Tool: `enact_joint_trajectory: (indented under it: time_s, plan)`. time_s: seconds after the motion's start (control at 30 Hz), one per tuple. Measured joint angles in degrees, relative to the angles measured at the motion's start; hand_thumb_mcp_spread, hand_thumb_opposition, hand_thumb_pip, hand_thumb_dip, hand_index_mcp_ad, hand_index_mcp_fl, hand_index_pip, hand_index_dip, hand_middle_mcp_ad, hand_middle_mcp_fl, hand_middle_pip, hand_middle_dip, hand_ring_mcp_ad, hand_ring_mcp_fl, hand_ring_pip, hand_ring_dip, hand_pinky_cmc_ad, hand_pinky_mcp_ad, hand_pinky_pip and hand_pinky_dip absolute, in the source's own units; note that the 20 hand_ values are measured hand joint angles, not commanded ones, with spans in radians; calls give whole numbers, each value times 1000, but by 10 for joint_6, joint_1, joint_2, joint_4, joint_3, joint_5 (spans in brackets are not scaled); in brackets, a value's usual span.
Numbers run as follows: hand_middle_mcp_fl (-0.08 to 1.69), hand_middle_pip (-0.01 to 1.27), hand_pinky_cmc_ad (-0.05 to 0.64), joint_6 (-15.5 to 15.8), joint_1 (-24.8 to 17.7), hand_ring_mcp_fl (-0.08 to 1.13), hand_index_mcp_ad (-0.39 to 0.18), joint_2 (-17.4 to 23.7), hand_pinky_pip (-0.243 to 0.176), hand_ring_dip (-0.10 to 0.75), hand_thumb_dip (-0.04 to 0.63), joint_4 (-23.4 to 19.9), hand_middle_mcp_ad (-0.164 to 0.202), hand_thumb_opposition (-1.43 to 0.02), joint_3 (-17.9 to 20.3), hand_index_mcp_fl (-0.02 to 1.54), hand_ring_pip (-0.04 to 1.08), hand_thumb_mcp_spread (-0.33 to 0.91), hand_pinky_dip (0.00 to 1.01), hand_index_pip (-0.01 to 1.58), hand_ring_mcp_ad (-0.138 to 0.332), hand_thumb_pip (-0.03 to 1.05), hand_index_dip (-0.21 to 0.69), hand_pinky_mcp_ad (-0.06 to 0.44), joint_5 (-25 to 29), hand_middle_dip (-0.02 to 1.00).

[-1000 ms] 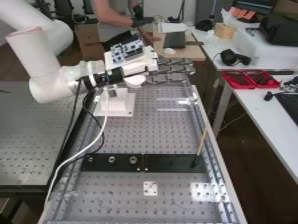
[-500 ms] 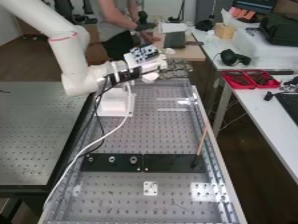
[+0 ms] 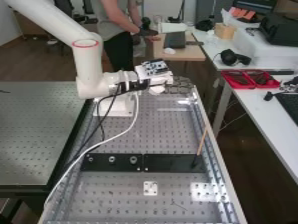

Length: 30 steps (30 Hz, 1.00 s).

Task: Grab the pcb board and place it in the clear container

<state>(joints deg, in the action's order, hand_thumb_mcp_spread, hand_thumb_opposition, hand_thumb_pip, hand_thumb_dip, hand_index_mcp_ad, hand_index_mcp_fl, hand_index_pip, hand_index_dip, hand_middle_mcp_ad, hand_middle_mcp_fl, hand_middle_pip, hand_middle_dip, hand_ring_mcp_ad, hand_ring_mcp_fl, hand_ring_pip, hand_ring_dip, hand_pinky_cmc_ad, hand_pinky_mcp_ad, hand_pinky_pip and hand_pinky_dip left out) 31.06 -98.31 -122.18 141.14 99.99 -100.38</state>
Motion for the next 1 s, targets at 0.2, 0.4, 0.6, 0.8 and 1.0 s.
enact_joint_trajectory:
  time_s: [0.2,0.4,0.6,0.8,1.0]
  plan:
    - [98,134,344,7,8,63,-220,-7,-59,86,246,15,84,-885,-9,585,91,735,195,1316,141,426,136,124,24,173]
    - [98,134,344,12,12,63,-218,-6,-61,86,248,41,80,-883,-18,543,91,717,195,1189,136,370,150,126,24,173]
    - [51,138,346,9,13,49,-218,0,-61,86,248,48,80,-836,-16,269,91,609,195,1044,140,386,152,126,22,173]
    - [21,134,342,9,14,31,-195,3,-61,87,248,44,79,-822,-14,204,87,578,195,995,145,396,140,126,24,173]
    - [17,138,342,-5,19,17,-195,35,-61,87,248,36,82,-806,1,188,87,576,195,1000,147,396,131,126,30,171]
